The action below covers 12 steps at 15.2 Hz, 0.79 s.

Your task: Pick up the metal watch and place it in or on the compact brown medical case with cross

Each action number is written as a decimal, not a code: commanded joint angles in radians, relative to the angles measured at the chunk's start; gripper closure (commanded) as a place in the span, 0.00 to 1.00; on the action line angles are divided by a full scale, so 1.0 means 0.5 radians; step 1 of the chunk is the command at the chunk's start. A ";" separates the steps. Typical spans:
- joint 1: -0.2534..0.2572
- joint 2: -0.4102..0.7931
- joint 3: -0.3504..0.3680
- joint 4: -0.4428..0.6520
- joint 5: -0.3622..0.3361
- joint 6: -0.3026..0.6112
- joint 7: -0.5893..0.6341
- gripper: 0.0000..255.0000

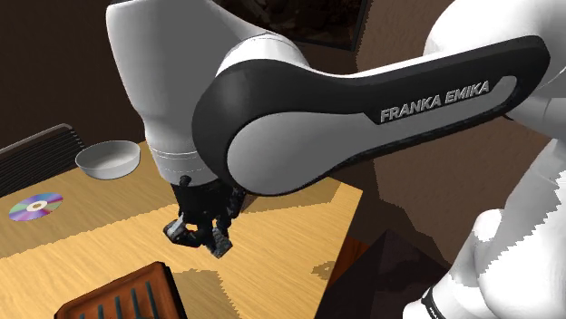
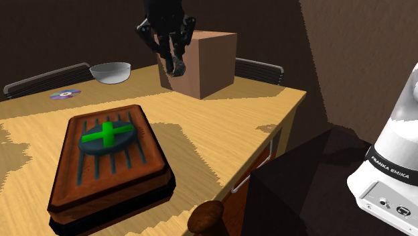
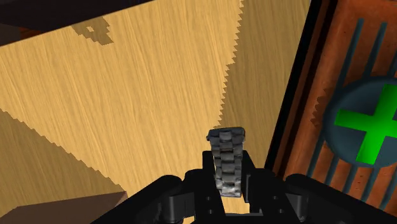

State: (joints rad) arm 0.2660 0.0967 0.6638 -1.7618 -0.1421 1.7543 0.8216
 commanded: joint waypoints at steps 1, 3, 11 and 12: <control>0.072 0.128 0.038 0.140 -0.075 -0.052 0.120 1.00; 0.166 0.267 0.066 0.295 -0.155 -0.112 0.236 1.00; 0.703 0.892 0.053 1.136 -0.488 -0.461 0.587 1.00; 0.821 1.014 0.033 1.333 -0.544 -0.543 0.617 1.00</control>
State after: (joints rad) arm 0.6264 0.5535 0.6870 -1.1792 -0.3899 1.5206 1.1136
